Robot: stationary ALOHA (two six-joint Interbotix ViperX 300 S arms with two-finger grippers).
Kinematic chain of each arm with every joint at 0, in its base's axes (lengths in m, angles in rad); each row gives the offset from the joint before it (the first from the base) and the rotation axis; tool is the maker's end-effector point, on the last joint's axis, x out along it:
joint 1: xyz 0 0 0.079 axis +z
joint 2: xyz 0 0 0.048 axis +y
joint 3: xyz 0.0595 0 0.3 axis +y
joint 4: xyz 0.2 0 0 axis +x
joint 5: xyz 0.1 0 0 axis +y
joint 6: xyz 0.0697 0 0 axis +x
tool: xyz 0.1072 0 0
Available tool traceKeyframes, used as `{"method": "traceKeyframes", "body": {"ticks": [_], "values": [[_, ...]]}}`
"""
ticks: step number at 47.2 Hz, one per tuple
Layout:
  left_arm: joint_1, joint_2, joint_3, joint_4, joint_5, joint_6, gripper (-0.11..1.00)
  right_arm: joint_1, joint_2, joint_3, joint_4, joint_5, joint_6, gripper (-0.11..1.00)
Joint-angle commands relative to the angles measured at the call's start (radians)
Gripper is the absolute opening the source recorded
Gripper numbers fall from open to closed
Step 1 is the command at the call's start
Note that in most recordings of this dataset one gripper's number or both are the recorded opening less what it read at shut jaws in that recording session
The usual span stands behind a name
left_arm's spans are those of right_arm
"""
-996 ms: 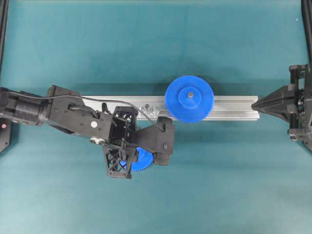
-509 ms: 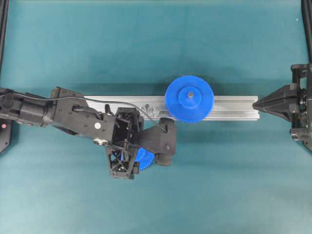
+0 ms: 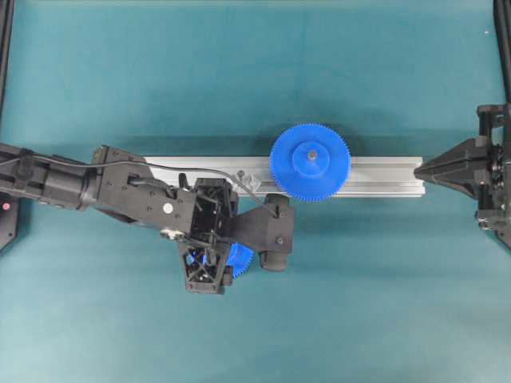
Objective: Find the location of the shaft and insert the small gear.
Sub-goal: 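Close the left gripper on the hub and lift the gear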
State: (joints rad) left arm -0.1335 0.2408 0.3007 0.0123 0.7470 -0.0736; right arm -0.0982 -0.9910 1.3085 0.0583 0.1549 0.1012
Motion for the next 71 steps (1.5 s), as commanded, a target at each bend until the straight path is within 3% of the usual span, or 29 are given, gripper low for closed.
{"method": "traceKeyframes", "body": {"ticks": [1,37,41,48,71], "values": [[-0.003,-0.011,-0.014,0.002,-0.003,-0.002,0.94,-0.003,0.005,-0.006,0.000,-0.003,0.009,0.03],[-0.003,0.034,-0.012,0.003,0.023,-0.006,0.93,-0.003,0.005,-0.005,0.002,-0.005,0.009,0.03],[-0.003,0.041,-0.018,0.003,0.060,-0.006,0.87,-0.003,0.005,-0.003,0.000,-0.005,0.009,0.03],[-0.008,0.038,-0.020,0.003,0.097,0.006,0.63,-0.003,0.005,-0.005,0.000,-0.005,0.009,0.03],[-0.008,0.031,-0.054,0.005,0.081,0.006,0.63,-0.003,0.005,-0.003,0.002,-0.003,0.009,0.03]]}}
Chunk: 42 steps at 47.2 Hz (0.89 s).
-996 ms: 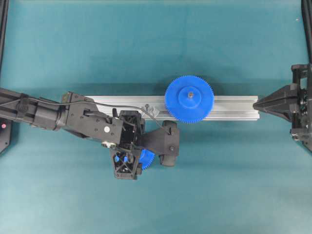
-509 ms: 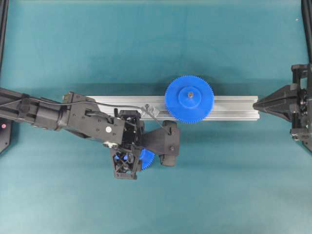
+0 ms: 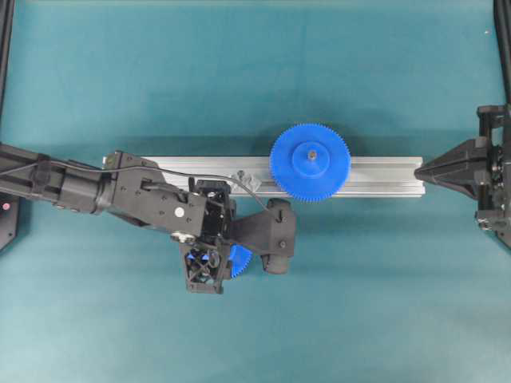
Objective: Find the location of the shaft and insert the small gear.
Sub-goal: 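Close the left gripper on the hub and lift the gear, then carry the gear upright to the empty shaft beside the large gear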
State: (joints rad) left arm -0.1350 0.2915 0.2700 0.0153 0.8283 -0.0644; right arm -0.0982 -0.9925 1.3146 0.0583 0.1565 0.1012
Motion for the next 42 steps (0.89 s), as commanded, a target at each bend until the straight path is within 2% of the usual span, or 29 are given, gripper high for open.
{"method": "traceKeyframes", "body": {"ticks": [1,42], "values": [[-0.006,-0.020,-0.026,0.003,0.000,-0.003,0.63,-0.003,0.006,-0.011,0.000,-0.005,0.009,0.03],[0.005,-0.144,-0.144,0.003,0.121,0.002,0.63,-0.003,0.006,-0.011,0.002,-0.005,0.009,0.03]]}}
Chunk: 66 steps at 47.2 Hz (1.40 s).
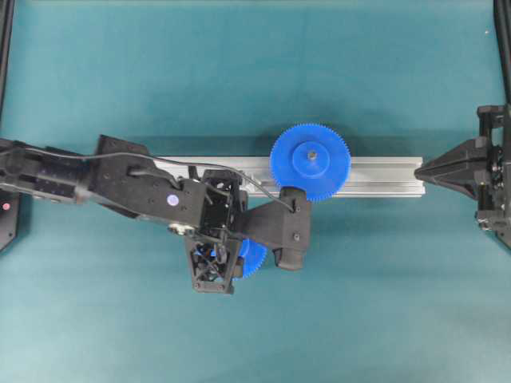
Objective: Find the location of the shaft and insert the small gear.
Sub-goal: 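Carry the gear upright to the empty shaft beside the large gear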
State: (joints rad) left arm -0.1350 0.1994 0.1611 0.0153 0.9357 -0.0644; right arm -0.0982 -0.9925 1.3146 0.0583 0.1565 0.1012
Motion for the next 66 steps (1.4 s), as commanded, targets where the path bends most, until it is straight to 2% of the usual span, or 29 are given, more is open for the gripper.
{"method": "traceKeyframes", "body": {"ticks": [1,13,31,54,66], "values": [[0.005,-0.054,-0.040,0.003,0.018,0.002,0.63,-0.003,0.006,-0.011,0.002,-0.005,0.009,0.03],[0.008,-0.077,-0.086,0.005,0.061,0.011,0.63,-0.003,0.006,-0.011,0.002,-0.006,0.009,0.03],[0.038,-0.084,-0.155,0.005,0.106,0.071,0.63,-0.003,0.006,-0.012,0.002,-0.006,0.011,0.03],[0.117,-0.112,-0.221,0.006,0.207,0.156,0.63,-0.003,0.006,-0.011,0.000,-0.006,0.009,0.03],[0.158,-0.120,-0.229,0.008,0.206,0.184,0.63,-0.003,0.006,-0.011,0.000,-0.006,0.011,0.03]]}}
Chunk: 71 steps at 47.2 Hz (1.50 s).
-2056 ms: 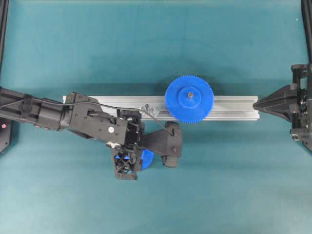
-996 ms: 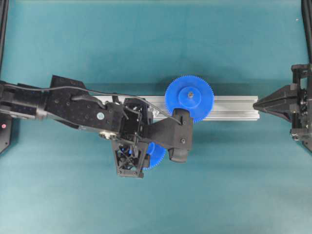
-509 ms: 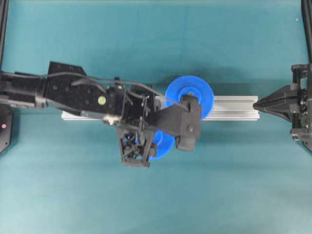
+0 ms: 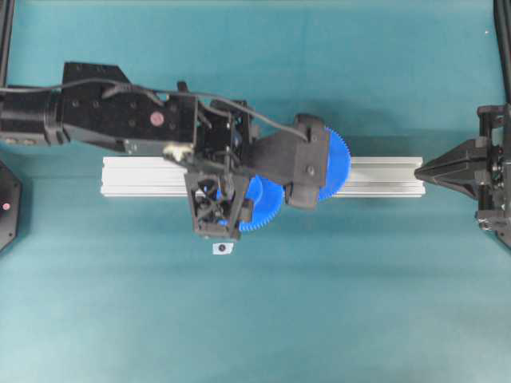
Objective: Find the location of the shaft and insert the small gear.
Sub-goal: 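Carry the gear upright to the empty shaft beside the large gear, then align the gear's bore with the shaft and push it on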
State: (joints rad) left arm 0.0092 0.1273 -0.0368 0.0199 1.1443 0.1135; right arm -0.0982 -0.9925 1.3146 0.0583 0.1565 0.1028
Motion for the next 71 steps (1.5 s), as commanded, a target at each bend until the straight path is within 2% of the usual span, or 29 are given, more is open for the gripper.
{"method": "traceKeyframes", "body": {"ticks": [1,18,36,59,71], "values": [[0.015,-0.048,-0.031,0.006,-0.003,0.008,0.63,-0.003,0.006,-0.011,0.002,-0.006,0.008,0.03],[0.034,-0.040,-0.029,0.003,-0.011,0.041,0.63,-0.003,0.006,-0.009,0.002,-0.006,0.008,0.03],[0.037,-0.018,0.012,0.006,-0.063,0.040,0.63,-0.003,0.006,-0.011,0.002,-0.006,0.008,0.03],[0.043,-0.003,0.023,0.006,-0.064,0.040,0.63,-0.003,0.006,-0.011,0.002,-0.006,0.008,0.03],[0.051,0.014,0.055,0.006,-0.115,0.034,0.63,-0.003,0.006,-0.011,0.002,-0.005,0.008,0.03]]}}
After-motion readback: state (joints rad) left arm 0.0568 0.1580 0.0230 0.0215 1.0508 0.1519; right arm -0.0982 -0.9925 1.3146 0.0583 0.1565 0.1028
